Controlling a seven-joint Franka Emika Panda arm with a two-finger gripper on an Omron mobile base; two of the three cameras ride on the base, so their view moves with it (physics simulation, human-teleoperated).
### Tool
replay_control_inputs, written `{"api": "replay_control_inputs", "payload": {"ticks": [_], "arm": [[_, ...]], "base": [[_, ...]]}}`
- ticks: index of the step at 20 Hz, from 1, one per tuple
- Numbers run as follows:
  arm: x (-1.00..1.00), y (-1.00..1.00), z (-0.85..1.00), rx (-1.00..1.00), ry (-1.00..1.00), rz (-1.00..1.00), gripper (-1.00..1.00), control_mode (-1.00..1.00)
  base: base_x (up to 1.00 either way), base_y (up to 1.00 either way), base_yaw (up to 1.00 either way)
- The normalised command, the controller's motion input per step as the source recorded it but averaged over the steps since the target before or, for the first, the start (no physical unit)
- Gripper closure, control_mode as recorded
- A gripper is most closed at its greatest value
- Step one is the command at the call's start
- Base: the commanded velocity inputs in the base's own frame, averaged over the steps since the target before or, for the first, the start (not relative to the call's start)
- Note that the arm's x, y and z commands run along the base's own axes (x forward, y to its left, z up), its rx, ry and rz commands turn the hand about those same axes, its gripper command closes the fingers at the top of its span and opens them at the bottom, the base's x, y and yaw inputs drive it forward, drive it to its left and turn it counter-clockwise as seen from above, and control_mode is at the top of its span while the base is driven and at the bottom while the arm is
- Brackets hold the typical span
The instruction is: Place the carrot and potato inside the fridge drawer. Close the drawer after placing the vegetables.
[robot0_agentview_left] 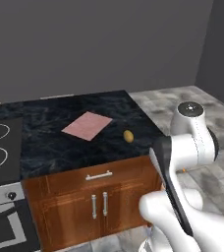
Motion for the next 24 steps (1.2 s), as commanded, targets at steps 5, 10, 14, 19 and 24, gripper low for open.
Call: {"api": "replay_control_inputs", "payload": {"ticks": [5,10,14,19,24], "arm": [[0.00,0.00,0.00,0.00,0.00,0.00,1.00,1.00],[0.00,0.00,0.00,0.00,0.00,0.00,1.00,1.00],[0.00,0.00,0.00,0.00,0.00,0.00,1.00,1.00],[0.00,0.00,0.00,0.00,0.00,0.00,1.00,1.00],[0.00,0.00,0.00,0.00,0.00,0.00,1.00,1.00]], "base": [[-0.02,-0.69,-0.37],[0.09,-0.39,-0.41],[0.44,-0.33,-0.38],[0.45,-0.39,-0.34],[0.48,-0.18,-0.49]]}}
